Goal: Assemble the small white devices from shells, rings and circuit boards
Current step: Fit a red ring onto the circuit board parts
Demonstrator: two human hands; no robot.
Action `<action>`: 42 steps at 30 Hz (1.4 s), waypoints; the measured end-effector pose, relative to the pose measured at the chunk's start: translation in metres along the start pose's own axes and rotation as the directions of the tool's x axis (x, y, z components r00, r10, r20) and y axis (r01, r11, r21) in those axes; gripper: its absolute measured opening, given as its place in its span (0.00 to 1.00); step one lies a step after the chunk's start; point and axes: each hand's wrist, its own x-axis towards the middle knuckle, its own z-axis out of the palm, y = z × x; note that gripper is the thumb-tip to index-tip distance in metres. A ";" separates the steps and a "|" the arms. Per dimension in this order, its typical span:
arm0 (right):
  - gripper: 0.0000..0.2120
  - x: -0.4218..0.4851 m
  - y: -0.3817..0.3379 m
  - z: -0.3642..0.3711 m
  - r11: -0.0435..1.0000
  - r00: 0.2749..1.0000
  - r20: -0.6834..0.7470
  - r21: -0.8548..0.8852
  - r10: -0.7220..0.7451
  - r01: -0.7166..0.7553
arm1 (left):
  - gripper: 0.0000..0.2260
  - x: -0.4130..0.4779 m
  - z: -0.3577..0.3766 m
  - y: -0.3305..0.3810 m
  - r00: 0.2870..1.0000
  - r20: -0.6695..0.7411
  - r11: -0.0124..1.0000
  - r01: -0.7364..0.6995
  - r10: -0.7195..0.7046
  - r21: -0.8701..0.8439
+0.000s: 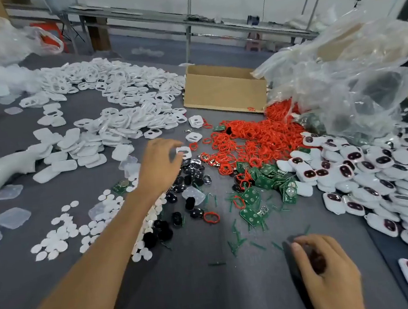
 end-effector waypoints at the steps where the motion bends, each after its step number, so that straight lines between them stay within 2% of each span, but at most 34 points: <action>1: 0.03 0.000 0.002 -0.001 1.000 1.000 -0.018 0.020 -0.003 0.003 | 0.14 0.008 0.007 -0.001 0.997 0.072 0.999 -0.035 0.033 0.032; 2: 0.01 0.001 0.000 -0.002 1.000 1.000 -0.009 0.017 0.014 -0.014 | 0.16 0.014 0.011 0.001 0.987 0.155 0.995 -0.051 0.037 0.082; 4: 0.09 -0.001 0.008 -0.003 0.988 0.991 0.032 0.083 0.127 -0.129 | 0.15 0.028 0.021 0.000 0.972 0.232 0.990 0.009 -0.042 0.139; 6: 0.16 0.000 0.007 -0.005 0.957 0.974 0.043 0.180 0.221 -0.225 | 0.13 0.038 0.029 -0.002 0.963 0.239 0.976 0.078 -0.126 0.202; 7: 0.15 0.004 0.002 -0.006 0.944 0.972 0.047 0.229 0.232 -0.236 | 0.13 0.042 0.033 -0.005 0.962 0.232 0.966 0.089 -0.147 0.241; 12: 0.08 0.059 -0.034 0.007 0.966 0.997 0.071 0.254 0.032 -0.049 | 0.24 0.053 0.039 0.002 0.964 0.202 0.930 0.090 -0.171 0.356; 16: 0.06 0.103 -0.044 0.046 0.991 0.980 0.199 0.131 -0.002 -0.024 | 0.18 0.051 0.040 0.006 0.977 0.169 0.931 0.059 -0.128 0.361; 20: 0.07 0.113 -0.036 0.075 1.000 0.965 0.261 0.009 0.004 -0.007 | 0.15 0.037 0.025 0.020 0.994 -0.002 0.984 0.104 -0.105 0.146; 22: 0.10 0.116 -0.032 0.084 0.996 0.960 0.280 -0.080 -0.020 0.044 | 0.15 0.025 0.014 0.032 0.989 -0.099 0.994 0.105 -0.108 -0.032; 24: 0.13 0.121 -0.028 0.090 0.985 0.945 0.326 -0.152 -0.023 0.076 | 0.13 0.006 0.005 0.046 0.975 -0.120 0.953 0.151 -0.188 -0.264; 25: 0.13 0.124 -0.027 0.091 0.980 0.939 0.344 -0.176 -0.023 0.089 | 0.10 -0.007 0.002 0.054 0.964 -0.079 0.886 0.199 -0.254 -0.419; 27: 0.11 0.127 -0.024 0.091 0.972 0.932 0.362 -0.211 -0.021 0.104 | 0.05 -0.042 0.002 0.068 0.915 0.102 0.645 0.351 -0.390 -0.679; 28: 0.09 0.128 -0.024 0.091 0.968 0.931 0.365 -0.228 -0.019 0.109 | 0.05 -0.060 0.005 0.073 0.881 0.195 0.524 0.420 -0.431 -0.741; 30: 0.06 0.128 -0.025 0.090 0.961 0.930 0.368 -0.252 -0.018 0.118 | 0.08 -0.089 0.015 0.077 0.827 0.297 0.373 0.497 -0.477 -0.784; 34: 0.04 0.129 -0.026 0.091 0.950 0.899 0.436 -0.265 -0.037 0.167 | 0.13 -0.109 0.023 0.080 0.793 0.359 0.255 0.526 -0.493 -0.811; 36: 0.05 0.128 -0.026 0.091 0.941 0.883 0.462 -0.255 -0.084 0.223 | 0.18 -0.110 0.024 0.080 0.821 0.351 0.291 0.506 -0.450 -0.812; 38: 0.08 0.127 -0.025 0.092 0.920 0.869 0.476 -0.263 -0.138 0.290 | 0.20 -0.110 0.026 0.079 0.859 0.328 0.374 0.475 -0.393 -0.796; 40: 0.09 0.126 -0.022 0.093 0.898 0.854 0.491 -0.277 -0.173 0.341 | 0.16 -0.111 0.027 0.079 0.874 0.331 0.404 0.463 -0.356 -0.789; 42: 0.07 0.127 -0.020 0.093 0.884 0.845 0.497 -0.280 -0.200 0.373 | 0.13 -0.112 0.028 0.079 0.879 0.351 0.385 0.461 -0.323 -0.799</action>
